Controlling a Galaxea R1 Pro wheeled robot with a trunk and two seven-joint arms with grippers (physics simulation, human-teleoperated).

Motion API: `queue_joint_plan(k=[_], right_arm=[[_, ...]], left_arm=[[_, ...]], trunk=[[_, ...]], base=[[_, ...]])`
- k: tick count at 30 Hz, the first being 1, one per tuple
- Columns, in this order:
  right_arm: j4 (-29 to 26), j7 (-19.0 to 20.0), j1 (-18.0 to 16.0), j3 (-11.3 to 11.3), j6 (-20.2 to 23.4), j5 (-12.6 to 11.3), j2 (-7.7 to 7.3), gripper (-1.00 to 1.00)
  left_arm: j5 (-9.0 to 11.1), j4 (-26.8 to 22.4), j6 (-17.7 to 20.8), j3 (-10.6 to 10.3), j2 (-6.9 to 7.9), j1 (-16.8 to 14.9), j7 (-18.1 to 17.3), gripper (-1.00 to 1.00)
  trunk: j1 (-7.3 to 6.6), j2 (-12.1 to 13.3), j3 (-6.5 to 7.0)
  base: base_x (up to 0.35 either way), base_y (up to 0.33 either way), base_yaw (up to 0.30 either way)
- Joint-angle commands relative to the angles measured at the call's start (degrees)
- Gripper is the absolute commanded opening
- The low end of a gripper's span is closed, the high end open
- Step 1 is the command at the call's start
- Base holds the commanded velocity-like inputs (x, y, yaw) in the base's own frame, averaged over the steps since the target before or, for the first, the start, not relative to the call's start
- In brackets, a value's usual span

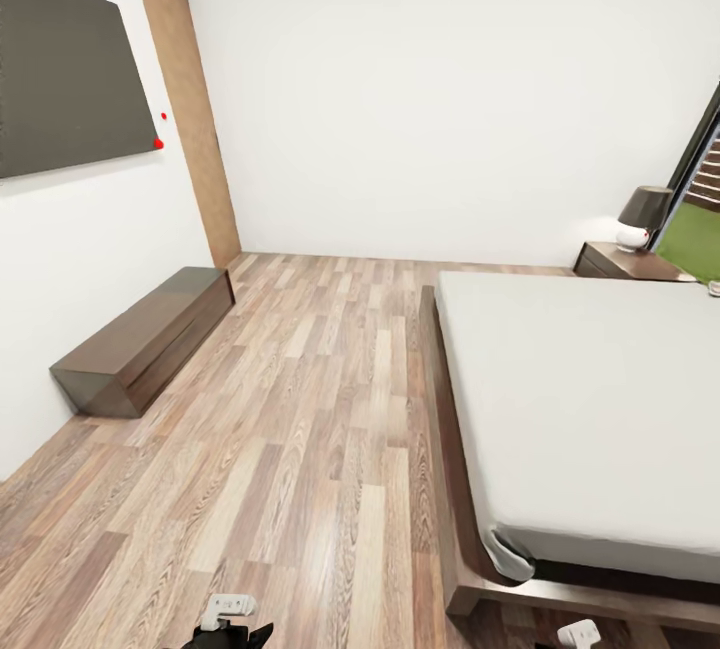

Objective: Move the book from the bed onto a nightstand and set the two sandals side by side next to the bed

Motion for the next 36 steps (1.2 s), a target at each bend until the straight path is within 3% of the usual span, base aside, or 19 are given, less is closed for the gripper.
queue_joint_plan(k=[1, 36], right_arm=[[0.0, 0.1, 0.0, -0.5, -0.3, 0.6, 0.0, 1.0], [0.0, 0.1, 0.0, -0.5, -0.3, 0.6, 0.0, 1.0]], left_arm=[[0.5, 0.1, -0.2, -0.5, 0.01, 0.0, -0.2, 1.0], [0.5, 0.1, -0.2, -0.5, 0.0, 0.0, -0.2, 1.0]], trunk=[[0.01, -0.1, 0.02], [0.01, -0.1, 3.23]], base=[[0.0, 0.006, 0.0], [0.0, 0.0, 0.0]])
